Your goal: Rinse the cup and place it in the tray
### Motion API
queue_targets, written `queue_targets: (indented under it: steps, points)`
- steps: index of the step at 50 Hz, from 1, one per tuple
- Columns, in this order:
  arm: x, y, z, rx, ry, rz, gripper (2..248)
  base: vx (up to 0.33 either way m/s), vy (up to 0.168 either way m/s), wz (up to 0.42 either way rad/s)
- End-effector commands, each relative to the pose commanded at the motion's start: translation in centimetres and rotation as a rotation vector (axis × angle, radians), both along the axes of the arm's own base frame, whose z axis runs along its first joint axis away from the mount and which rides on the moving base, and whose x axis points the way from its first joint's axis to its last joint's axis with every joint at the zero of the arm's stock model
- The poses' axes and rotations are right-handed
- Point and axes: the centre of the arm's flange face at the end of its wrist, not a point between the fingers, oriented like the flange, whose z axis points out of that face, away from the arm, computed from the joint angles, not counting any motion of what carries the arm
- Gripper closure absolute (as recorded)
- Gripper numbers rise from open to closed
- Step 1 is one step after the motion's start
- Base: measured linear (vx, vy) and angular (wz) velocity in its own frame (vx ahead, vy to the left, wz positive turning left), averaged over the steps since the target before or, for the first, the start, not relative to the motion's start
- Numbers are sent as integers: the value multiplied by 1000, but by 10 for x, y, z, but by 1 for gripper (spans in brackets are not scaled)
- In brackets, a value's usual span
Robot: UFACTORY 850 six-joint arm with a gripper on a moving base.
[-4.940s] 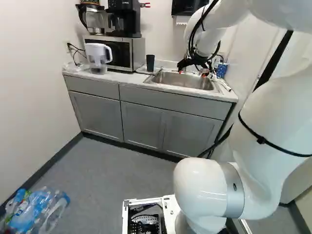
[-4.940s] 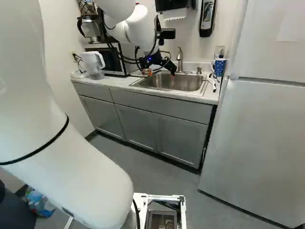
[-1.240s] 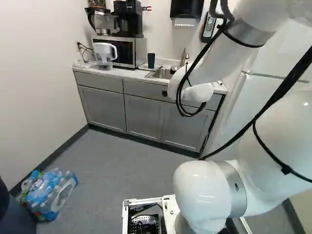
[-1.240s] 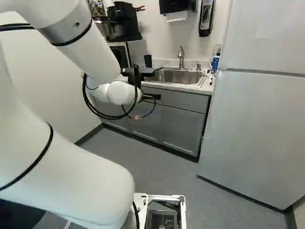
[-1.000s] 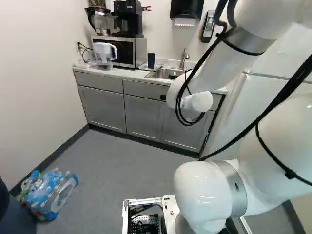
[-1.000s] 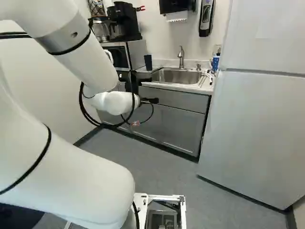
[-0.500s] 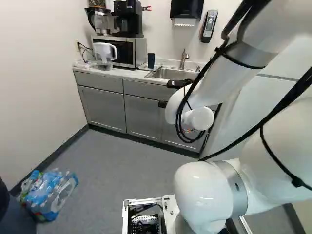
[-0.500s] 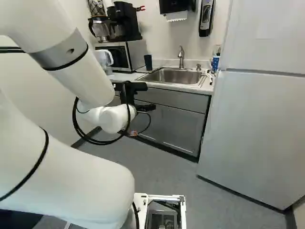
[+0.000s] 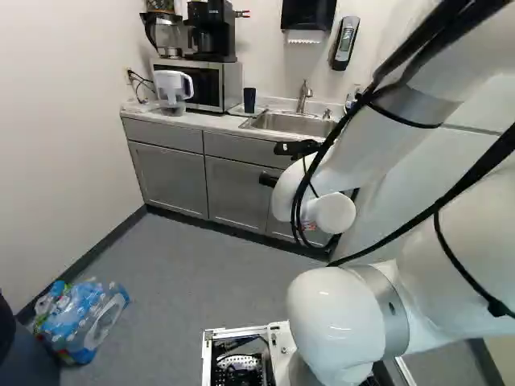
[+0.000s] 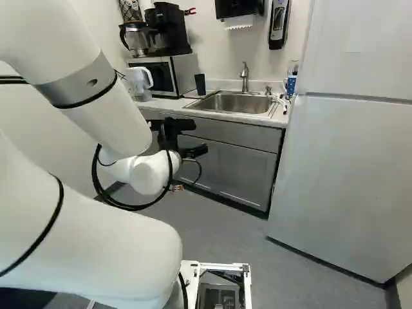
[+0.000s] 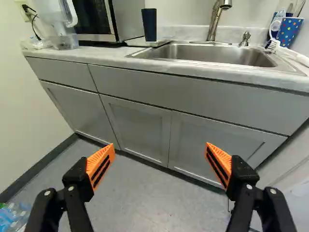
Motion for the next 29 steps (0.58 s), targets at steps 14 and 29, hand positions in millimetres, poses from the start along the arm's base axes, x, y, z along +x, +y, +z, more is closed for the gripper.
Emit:
queue_targets:
  steps: [14,29]
  points:
    - [-6,1,-4,-1,-9,5,3,0,0,0]
    - [-6,1,-4,-1,-10,5,3,0,0,0]
